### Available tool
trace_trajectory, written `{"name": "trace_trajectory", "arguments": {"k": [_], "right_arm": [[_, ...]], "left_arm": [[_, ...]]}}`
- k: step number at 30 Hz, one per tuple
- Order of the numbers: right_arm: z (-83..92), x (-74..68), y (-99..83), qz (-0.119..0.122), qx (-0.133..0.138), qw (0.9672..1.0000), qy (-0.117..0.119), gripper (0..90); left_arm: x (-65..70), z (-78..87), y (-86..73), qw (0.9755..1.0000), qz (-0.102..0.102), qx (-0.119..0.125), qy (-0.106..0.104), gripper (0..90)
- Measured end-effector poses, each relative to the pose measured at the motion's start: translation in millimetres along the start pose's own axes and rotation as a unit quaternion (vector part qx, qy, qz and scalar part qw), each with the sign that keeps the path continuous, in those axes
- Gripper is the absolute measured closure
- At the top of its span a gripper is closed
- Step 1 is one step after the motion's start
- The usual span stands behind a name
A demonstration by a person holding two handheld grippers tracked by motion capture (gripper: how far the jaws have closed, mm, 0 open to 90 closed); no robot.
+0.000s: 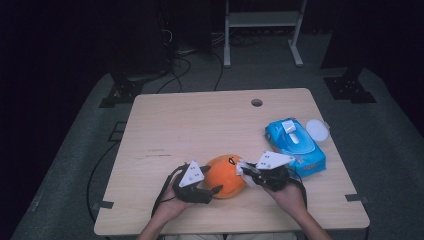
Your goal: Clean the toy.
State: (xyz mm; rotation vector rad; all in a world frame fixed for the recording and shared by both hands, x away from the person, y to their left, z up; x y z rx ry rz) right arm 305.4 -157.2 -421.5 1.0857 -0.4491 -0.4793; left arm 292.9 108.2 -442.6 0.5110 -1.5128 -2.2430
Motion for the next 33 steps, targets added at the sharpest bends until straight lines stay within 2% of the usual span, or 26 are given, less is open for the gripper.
{"name": "trace_trajectory", "arguments": {"k": [3, 5, 9, 11, 13, 14, 15, 16, 17, 20, 21, 28, 33], "right_arm": [[2.0, 0.8, -5.0, -0.008, -0.004, 1.0, 0.002, 80.9], [1.7, -6.2, -5.9, -0.009, 0.001, 0.9998, 0.015, 81.0], [-3.6, -30.0, 4.1, 0.02, 0.009, 0.9986, 0.047, 81.0], [-6.0, -34.6, 7.0, 0.043, 0.005, 0.9982, 0.041, 81.0], [-5.9, -29.3, 6.1, 0.031, 0.008, 0.9989, 0.034, 81.0], [-6.4, -21.5, 2.4, 0.016, 0.006, 0.9994, 0.03, 81.0], [-6.7, -19.1, 0.4, 0.008, 0.006, 0.9996, 0.027, 81.1], [-6.7, -19.1, 0.4, 0.008, 0.006, 0.9996, 0.027, 81.1], [-7.4, -17.7, -1.3, 0.001, 0.007, 0.9996, 0.028, 81.1], [-9.2, -18.3, -2.7, -0.008, 0.01, 0.9995, 0.029, 81.1], [-9.8, -19.1, -2.6, -0.01, 0.01, 0.9994, 0.03, 81.1], [-10.3, -25.8, -1.3, -0.004, 0.014, 0.9994, 0.032, 81.0], [-13.0, -37.5, 1.8, 0.009, 0.019, 0.9981, 0.057, 80.8]], "left_arm": [[-4.2, 0.0, -1.3, 1.0, 0.003, 0.0, -0.001, 29.2], [-5.4, -1.1, -1.8, 1.0, -0.001, -0.002, 0.002, 30.1], [-10.7, -0.2, -4.6, 1.0, 0.009, 0.003, -0.001, 30.7], [-12.2, 0.6, -5.4, 0.9999, 0.012, 0.006, -0.002, 31.1], [-13.3, 1.5, -4.5, 0.9999, 0.014, 0.01, -0.004, 30.8], [-11.8, 2.6, -0.5, 0.9996, 0.021, 0.017, 0.003, 25.9], [-11.8, 2.6, -0.5, 0.9996, 0.021, 0.017, 0.003, 20.7], [-10.2, 2.4, 1.9, 0.9995, 0.024, 0.017, 0.011, 20.7], [-8.5, 2.0, 3.3, 0.9996, 0.023, 0.014, 0.012, 16.3], [-4.1, -1.8, 0.6, 0.9999, 0.01, -0.001, 0.002, 16.4], [-3.2, -2.8, -0.8, 1.0, 0.003, -0.001, 0.001, 19.2], [-8.5, -1.4, -2.8, 1.0, 0.003, -0.006, 0.005, 25.4], [-13.8, 0.2, -6.2, 1.0, 0.006, -0.002, 0.004, 26.3]]}}
Point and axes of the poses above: each handheld gripper's, and its own axes: z roughly backward along the jaws, y roughly out of its top, x roughly to its right, the point moved 1 cm from there along -z, roughly forward along the jaws, and after that the axes turned 9 degrees about x, right-handed, at the moved point
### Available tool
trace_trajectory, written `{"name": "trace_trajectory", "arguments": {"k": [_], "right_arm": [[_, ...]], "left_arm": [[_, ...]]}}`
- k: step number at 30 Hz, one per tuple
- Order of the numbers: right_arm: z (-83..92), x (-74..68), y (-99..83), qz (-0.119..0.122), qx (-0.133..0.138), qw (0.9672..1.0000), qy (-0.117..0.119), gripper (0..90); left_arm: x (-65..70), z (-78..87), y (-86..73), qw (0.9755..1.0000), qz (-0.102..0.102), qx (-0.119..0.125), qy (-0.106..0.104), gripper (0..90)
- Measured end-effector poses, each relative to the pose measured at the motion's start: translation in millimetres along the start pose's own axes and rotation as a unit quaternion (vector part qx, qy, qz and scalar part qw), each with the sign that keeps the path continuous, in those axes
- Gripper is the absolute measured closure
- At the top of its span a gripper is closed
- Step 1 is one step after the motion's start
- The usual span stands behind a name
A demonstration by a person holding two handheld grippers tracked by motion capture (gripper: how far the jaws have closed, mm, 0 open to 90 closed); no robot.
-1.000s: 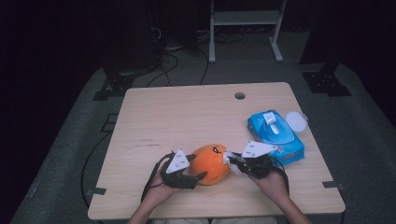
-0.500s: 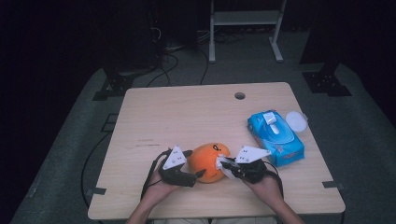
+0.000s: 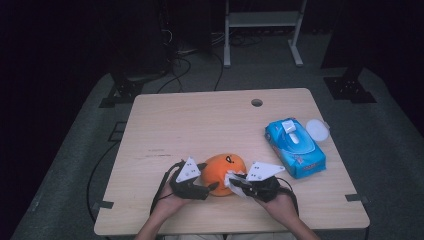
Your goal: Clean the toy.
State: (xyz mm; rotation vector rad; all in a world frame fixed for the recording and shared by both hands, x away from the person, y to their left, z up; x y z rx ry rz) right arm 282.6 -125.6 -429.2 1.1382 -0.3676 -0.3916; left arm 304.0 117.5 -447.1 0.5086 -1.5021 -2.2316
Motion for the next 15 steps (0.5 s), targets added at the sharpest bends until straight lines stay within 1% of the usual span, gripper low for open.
{"name": "trace_trajectory", "arguments": {"k": [2, 6, 8, 9, 11, 14, 15], "right_arm": [[0.3, 1.0, 1.2, 0.004, -0.003, 1.0, -0.002, 80.7], [5.0, 13.1, -0.4, -0.012, 0.0, 0.9998, -0.014, 80.8], [5.9, 16.9, -3.0, -0.02, 0.0, 0.9996, -0.018, 80.8], [5.7, 16.7, -3.6, -0.024, -0.001, 0.9996, -0.018, 80.8], [4.2, 13.0, -2.9, -0.02, -0.001, 0.9996, -0.02, 80.8], [0.2, 2.9, -0.8, -0.012, 0.001, 0.9999, -0.003, 80.8], [-1.1, 0.0, 0.2, -0.004, -0.002, 1.0, -0.003, 80.8]], "left_arm": [[-0.8, 0.2, -0.1, 1.0, -0.001, 0.003, 0.0, 27.3], [-2.4, -0.7, 0.0, 1.0, 0.002, 0.007, 0.0, 28.2], [-2.8, -1.5, 0.0, 1.0, 0.003, 0.009, 0.0, 28.2], [-2.8, -1.8, -0.1, 1.0, 0.002, 0.008, 0.0, 28.2], [-3.1, -2.0, -0.3, 1.0, -0.001, 0.007, 0.0, 28.1], [-3.9, -2.0, -1.6, 1.0, 0.001, 0.006, 0.0, 28.1], [-4.1, -2.0, -1.9, 1.0, 0.002, 0.006, 0.0, 28.2]]}}
Point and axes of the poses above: each handheld gripper's, and its own axes: z roughly backward along the jaws, y roughly out of its top, x roughly to its right, the point moved 1 cm from there along -z, roughly forward along the jaws, and after that the axes turned 9 degrees about x, right-handed, at the moved point
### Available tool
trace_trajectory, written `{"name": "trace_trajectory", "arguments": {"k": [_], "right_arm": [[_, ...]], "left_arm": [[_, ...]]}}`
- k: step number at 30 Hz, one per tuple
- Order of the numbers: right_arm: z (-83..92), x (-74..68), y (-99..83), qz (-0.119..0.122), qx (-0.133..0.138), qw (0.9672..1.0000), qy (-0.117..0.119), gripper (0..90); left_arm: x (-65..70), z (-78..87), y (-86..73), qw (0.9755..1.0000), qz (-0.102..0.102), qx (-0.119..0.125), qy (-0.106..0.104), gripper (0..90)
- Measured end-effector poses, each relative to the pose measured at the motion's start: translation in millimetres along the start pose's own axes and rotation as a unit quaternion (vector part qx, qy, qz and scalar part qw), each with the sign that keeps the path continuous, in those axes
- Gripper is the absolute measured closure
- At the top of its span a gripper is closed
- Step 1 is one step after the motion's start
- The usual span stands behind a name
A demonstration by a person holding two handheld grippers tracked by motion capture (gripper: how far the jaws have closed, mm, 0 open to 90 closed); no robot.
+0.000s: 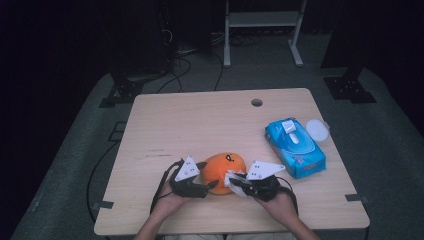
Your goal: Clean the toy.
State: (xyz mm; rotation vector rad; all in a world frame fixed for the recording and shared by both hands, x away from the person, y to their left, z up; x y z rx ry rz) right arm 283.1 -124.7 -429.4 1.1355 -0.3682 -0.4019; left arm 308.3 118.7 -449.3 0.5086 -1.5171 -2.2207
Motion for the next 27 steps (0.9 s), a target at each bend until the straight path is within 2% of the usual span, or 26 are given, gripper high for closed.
{"name": "trace_trajectory", "arguments": {"k": [3, 6, 8, 11, 13, 16, 18, 20, 22, 24, 27], "right_arm": [[0.4, 4.3, 2.7, 0.005, 0.0, 1.0, -0.004, 80.8], [5.8, 19.4, 0.4, -0.009, 0.003, 0.9996, -0.027, 80.9], [11.2, 35.3, -7.2, -0.035, 0.002, 0.9984, -0.045, 80.9], [12.2, 38.9, -10.1, -0.043, -0.001, 0.9978, -0.051, 80.9], [11.5, 38.1, -9.8, -0.042, -0.001, 0.9978, -0.052, 80.9], [10.0, 29.2, -6.3, -0.037, 0.004, 0.9982, -0.047, 81.0], [5.2, 15.5, -3.0, -0.023, 0.009, 0.9994, -0.023, 80.9], [3.1, 10.6, -2.0, -0.021, 0.009, 0.9996, -0.015, 80.9], [-0.6, 3.5, -0.3, -0.005, 0.004, 0.9999, -0.008, 80.9], [-1.1, 4.4, 0.0, -0.005, 0.004, 1.0, -0.007, 80.9], [3.3, 15.9, -1.3, -0.022, 0.007, 0.9996, -0.014, 81.0]], "left_arm": [[-1.0, -0.2, -0.1, 1.0, 0.006, 0.003, 0.001, 28.4], [-1.1, -1.1, 0.0, 1.0, 0.005, 0.004, -0.001, 28.4], [-1.4, -1.3, -0.1, 1.0, 0.005, 0.005, -0.002, 28.4], [-1.9, -1.2, -0.6, 1.0, 0.003, 0.005, -0.004, 28.5], [-2.0, -0.9, -0.7, 1.0, 0.003, 0.003, -0.003, 28.5], [-2.7, -0.4, -1.0, 1.0, 0.004, 0.002, -0.004, 28.5], [-2.5, -0.2, 0.1, 0.9999, 0.012, 0.002, -0.007, 28.0], [-0.4, -0.2, 2.4, 0.9999, 0.01, -0.001, -0.006, 27.2], [0.6, -1.1, 3.1, 0.9998, 0.02, -0.001, -0.001, 23.0], [-0.1, -1.0, 2.0, 0.9999, 0.016, 0.001, -0.003, 24.4], [-1.7, -1.3, 1.3, 0.9998, 0.019, 0.006, -0.006, 28.4]]}}
Point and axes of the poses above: each handheld gripper's, and its own axes: z roughly backward along the jaws, y roughly out of its top, x roughly to its right, the point moved 1 cm from there along -z, roughly forward along the jaws, and after that the axes turned 9 degrees about x, right-handed, at the moved point
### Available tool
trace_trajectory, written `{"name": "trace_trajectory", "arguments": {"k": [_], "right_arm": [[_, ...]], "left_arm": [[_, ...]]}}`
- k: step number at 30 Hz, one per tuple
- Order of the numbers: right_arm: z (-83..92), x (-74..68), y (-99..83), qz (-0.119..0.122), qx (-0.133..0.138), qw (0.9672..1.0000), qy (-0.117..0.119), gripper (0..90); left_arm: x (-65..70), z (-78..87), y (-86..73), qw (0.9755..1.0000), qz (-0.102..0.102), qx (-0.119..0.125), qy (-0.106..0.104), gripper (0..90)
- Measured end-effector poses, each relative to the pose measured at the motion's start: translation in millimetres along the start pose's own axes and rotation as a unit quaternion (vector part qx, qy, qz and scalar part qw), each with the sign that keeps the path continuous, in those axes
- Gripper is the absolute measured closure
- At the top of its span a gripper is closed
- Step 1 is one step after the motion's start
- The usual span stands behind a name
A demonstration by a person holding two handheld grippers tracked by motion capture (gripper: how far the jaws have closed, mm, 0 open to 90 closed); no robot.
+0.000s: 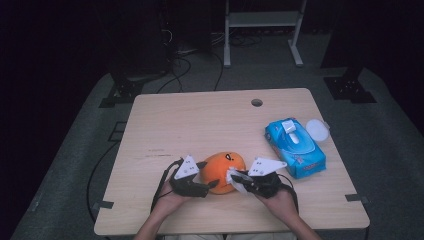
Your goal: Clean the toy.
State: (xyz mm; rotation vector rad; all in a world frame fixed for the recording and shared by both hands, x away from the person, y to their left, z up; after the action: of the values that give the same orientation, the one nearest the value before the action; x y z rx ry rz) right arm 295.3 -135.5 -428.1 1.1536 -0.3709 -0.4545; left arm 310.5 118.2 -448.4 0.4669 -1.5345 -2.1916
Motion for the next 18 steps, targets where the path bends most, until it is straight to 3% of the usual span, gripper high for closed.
{"name": "trace_trajectory", "arguments": {"k": [3, 6, 8, 12, 13, 15, 18], "right_arm": [[5.5, 20.6, -6.7, -0.028, 0.001, 0.9993, -0.025, 80.9], [7.6, 26.7, -9.8, -0.038, -0.001, 0.9987, -0.034, 81.0], [7.4, 25.0, -9.7, -0.04, -0.001, 0.9987, -0.032, 80.9], [2.6, 10.8, -5.8, -0.018, -0.003, 0.9995, -0.026, 80.9], [2.2, 10.6, -5.6, -0.02, -0.001, 0.9995, -0.024, 80.9], [2.5, 11.2, -5.9, -0.025, -0.001, 0.9994, -0.023, 80.9], [3.1, 7.0, -5.4, -0.023, 0.0, 0.9996, -0.018, 80.9]], "left_arm": [[0.6, -0.7, -0.4, 1.0, -0.004, 0.002, 0.0, 29.9], [0.6, -0.8, -0.8, 1.0, -0.006, 0.003, -0.001, 29.9], [0.8, -1.5, -1.2, 1.0, -0.009, 0.001, -0.002, 30.3], [-1.4, -0.1, -1.2, 1.0, -0.006, -0.006, 0.0, 28.3], [-1.5, 0.4, 0.2, 1.0, 0.002, -0.008, 0.005, 19.4], [-0.5, -0.7, 2.5, 0.9997, 0.013, -0.013, 0.019, 14.6], [1.5, -4.2, 1.5, 0.9997, 0.01, -0.02, 0.012, 11.5]]}}
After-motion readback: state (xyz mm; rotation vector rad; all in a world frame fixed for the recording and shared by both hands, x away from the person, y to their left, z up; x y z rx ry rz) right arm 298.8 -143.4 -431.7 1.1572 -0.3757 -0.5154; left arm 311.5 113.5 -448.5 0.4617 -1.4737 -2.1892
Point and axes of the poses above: each handheld gripper's, and its own axes: z roughly backward along the jaws, y roughly out of its top, x roughly to its right, the point moved 1 cm from there along -z, roughly forward along the jaws, and after that the axes turned 9 degrees about x, right-handed, at the moved point
